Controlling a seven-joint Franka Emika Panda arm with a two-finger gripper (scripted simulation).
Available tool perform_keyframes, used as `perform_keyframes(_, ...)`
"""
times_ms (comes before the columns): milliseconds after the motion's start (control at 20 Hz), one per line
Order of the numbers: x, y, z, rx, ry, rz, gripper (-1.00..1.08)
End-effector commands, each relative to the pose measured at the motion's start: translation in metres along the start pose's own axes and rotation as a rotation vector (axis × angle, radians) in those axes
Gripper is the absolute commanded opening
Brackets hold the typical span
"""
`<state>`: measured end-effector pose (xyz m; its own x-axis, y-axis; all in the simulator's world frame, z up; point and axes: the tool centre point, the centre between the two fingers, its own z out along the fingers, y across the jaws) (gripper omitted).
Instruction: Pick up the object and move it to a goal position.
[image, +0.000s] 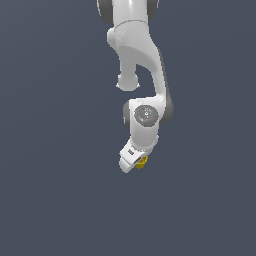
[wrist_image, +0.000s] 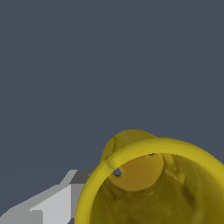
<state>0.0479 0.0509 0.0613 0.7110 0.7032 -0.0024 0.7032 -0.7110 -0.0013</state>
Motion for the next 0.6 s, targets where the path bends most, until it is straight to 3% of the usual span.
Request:
perform_keyframes(0, 0.0, -0.005, -0.011, -0.002, 0.002, 0.0, -1.0)
perform_keyframes(550, -0.006, -0.05, -0.095, -0.003, 0.001, -0.001, -1.0)
